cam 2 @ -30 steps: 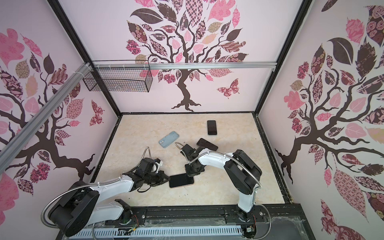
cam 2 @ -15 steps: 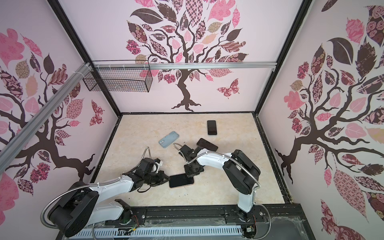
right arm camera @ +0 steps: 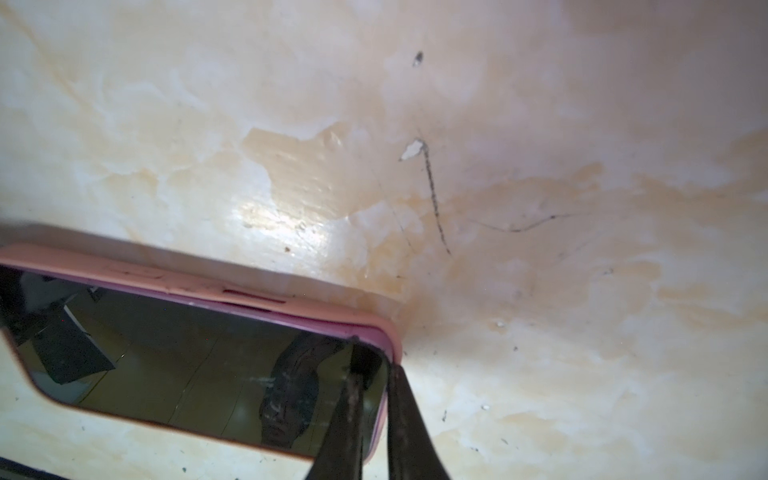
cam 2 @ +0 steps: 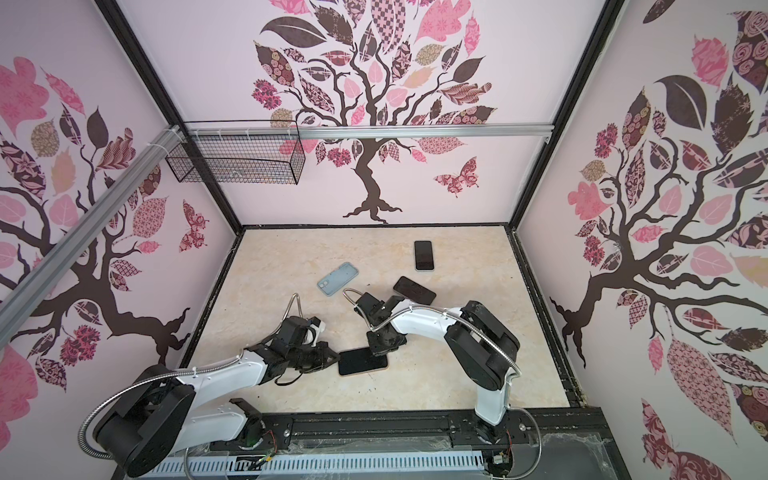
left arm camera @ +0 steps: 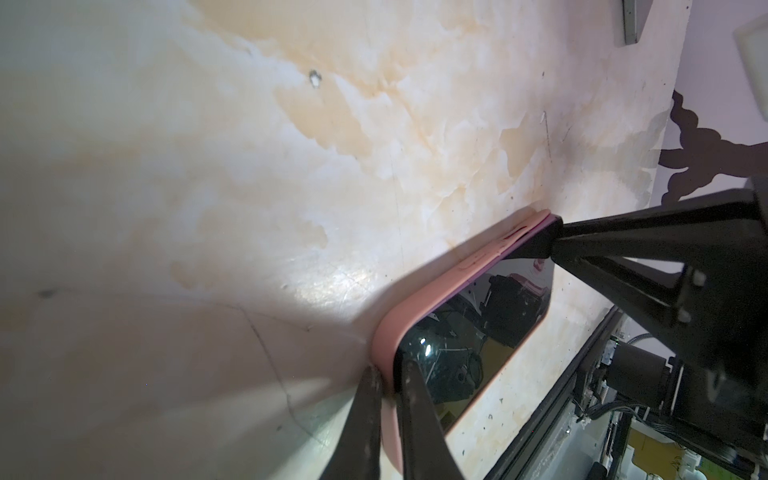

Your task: Put the phone into the phone case

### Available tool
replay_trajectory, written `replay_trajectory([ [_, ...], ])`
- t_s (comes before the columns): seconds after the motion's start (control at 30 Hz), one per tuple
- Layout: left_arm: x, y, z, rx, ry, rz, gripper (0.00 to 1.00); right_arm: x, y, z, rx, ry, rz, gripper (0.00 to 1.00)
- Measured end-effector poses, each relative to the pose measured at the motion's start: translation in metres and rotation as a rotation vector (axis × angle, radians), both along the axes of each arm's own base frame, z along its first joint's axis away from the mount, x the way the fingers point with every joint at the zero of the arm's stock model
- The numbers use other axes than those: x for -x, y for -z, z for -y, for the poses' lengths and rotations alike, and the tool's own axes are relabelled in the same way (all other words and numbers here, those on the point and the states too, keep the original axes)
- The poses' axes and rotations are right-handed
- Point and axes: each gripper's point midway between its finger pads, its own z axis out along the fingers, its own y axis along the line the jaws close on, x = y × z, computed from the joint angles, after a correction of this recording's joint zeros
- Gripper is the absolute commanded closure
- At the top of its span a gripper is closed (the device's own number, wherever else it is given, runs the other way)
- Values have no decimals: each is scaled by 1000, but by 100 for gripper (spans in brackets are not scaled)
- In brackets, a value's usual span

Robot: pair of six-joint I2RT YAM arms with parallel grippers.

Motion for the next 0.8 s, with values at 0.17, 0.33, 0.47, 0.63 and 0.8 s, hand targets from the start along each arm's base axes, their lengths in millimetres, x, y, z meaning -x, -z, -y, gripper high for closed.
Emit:
replay_trajectory([
  [0.17,0,-1,-1,-12,0,12,89,0,0,0,2,-1,4,92],
  [0.33,0,-1,-1,-17,-1,18,89,0,0,-1,9,-5,12,92],
  [0.47,0,-1,-1,-19,-2,19,89,0,0,-1,11,-5,15,92],
  [0.63,0,-1,-1,-20,-2,21,89,0,0,-1,26,-7,9,91],
  [0.8,0,-1,-2,-22,-3,24,89,0,0,-1,32,-9,12,90],
])
